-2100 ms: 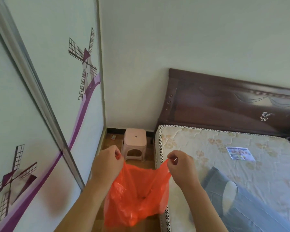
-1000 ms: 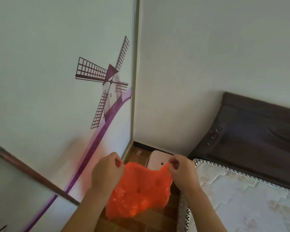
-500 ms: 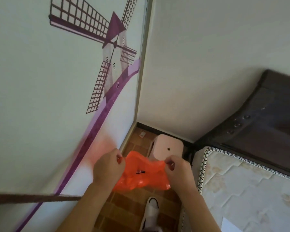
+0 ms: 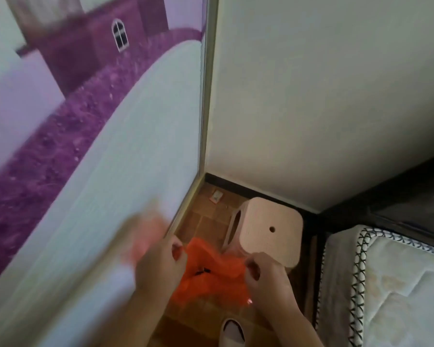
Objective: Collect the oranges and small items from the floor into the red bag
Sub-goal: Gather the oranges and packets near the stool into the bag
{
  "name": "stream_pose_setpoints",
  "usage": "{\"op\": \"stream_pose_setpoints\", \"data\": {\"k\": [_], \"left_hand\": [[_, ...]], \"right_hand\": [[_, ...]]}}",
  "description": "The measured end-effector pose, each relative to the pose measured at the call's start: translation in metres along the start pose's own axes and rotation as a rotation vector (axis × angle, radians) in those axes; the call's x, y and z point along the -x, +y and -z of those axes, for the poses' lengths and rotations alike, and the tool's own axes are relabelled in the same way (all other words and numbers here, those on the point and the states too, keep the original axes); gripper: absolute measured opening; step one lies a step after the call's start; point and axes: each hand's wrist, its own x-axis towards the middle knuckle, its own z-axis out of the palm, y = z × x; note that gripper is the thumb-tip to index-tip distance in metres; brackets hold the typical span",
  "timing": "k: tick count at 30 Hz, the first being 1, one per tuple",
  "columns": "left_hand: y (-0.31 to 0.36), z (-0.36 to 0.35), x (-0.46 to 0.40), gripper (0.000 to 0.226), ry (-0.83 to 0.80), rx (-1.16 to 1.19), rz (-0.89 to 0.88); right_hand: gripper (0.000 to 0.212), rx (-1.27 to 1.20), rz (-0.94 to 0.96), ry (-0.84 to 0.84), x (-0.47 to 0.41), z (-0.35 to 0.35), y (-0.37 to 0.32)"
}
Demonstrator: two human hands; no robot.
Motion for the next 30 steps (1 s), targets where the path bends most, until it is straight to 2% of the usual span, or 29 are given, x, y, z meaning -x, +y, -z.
{"op": "stream_pose_setpoints", "data": {"k": [8,12,16,20,22,25,30], "left_hand": [[-0.06,-0.117,-0.037,0.012,0.028,0.037,-0.05],[-0.081,-0.158,-0.063,0.012,0.118,0.059,-0.131],[-0.106,-0.204,-0.087,0.015,0.197,0.063,-0.202],[-0.134,-0.254,-0.096,0.033,0.165,0.054,-0.244],[-0.149,-0.275,-0.097,0.045,0.113,-0.028,-0.268],[-0.167,-0.292,-0.103,0.062,0.03,-0.096,-0.205],[-0.185,-0.309,-0.109,0.086,-0.007,-0.108,-0.181]], "right_hand": [[0.017,0.048,0.086,-0.09,-0.061,-0.083,0.088],[0.014,0.083,0.189,-0.024,-0.091,-0.112,0.124],[0.037,0.291,0.33,0.014,-0.122,-0.132,0.15],[0.058,0.399,0.437,0.024,-0.143,-0.151,0.159],[0.065,0.453,0.5,0.033,-0.149,-0.165,0.163],[0.076,0.533,0.561,-0.016,-0.154,-0.188,0.166],[0.087,0.458,0.601,-0.123,-0.159,-0.236,0.166]]}}
